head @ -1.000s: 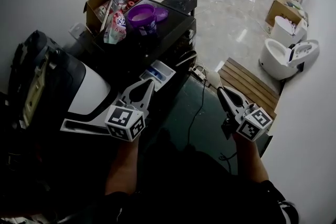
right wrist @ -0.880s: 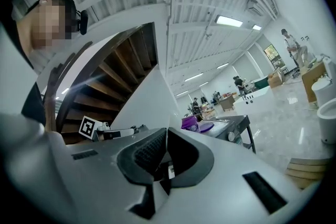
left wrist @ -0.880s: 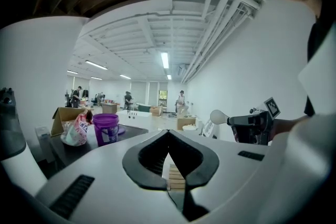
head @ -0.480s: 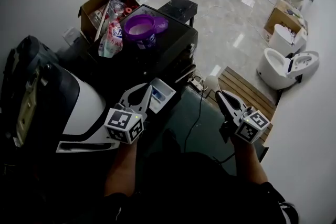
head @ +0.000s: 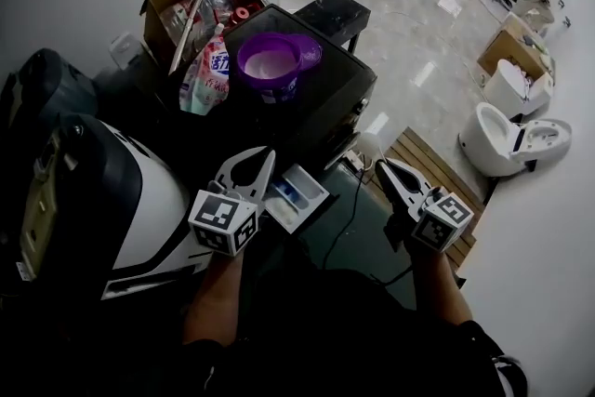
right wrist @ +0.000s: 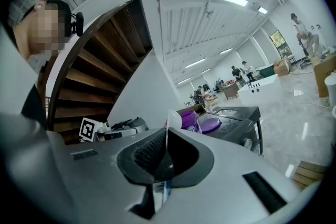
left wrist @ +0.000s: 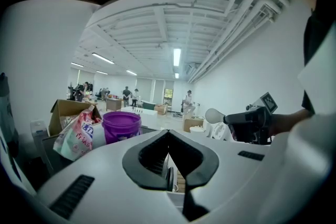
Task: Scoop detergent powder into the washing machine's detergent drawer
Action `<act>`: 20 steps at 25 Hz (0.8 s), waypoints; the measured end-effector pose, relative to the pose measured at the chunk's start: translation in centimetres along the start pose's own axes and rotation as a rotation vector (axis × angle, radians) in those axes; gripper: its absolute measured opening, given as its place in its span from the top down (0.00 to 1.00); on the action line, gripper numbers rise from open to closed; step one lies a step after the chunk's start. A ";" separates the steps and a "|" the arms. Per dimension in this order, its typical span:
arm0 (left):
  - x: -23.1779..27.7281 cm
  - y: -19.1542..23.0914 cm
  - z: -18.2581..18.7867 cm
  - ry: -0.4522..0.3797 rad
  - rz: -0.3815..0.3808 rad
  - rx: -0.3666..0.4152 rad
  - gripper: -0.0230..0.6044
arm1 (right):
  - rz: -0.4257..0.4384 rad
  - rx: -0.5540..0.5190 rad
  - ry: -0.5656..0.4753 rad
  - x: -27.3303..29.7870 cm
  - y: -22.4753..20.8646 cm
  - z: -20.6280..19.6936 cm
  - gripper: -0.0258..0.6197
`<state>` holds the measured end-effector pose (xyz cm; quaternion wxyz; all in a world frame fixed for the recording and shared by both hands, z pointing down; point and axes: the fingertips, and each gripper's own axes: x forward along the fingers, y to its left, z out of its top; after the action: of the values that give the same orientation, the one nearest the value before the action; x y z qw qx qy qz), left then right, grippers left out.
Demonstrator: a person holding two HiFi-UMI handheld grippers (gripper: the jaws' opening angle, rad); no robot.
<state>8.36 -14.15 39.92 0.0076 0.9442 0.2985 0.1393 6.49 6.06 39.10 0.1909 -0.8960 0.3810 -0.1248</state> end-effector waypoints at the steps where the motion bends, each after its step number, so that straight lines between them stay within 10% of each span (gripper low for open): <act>1: 0.2 1.1 0.0 -0.003 0.004 -0.011 0.95 | 0.004 -0.006 0.012 1.3 -0.1 0.2 0.93; 20: 2.6 12.8 -1.0 -0.013 0.275 -0.146 0.95 | 0.275 -0.108 0.243 19.9 -3.8 2.3 0.93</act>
<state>17.30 -23.23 42.82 0.0591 0.9740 0.1552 0.1541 23.29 -5.49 40.26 0.1105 -0.8227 0.5264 -0.1843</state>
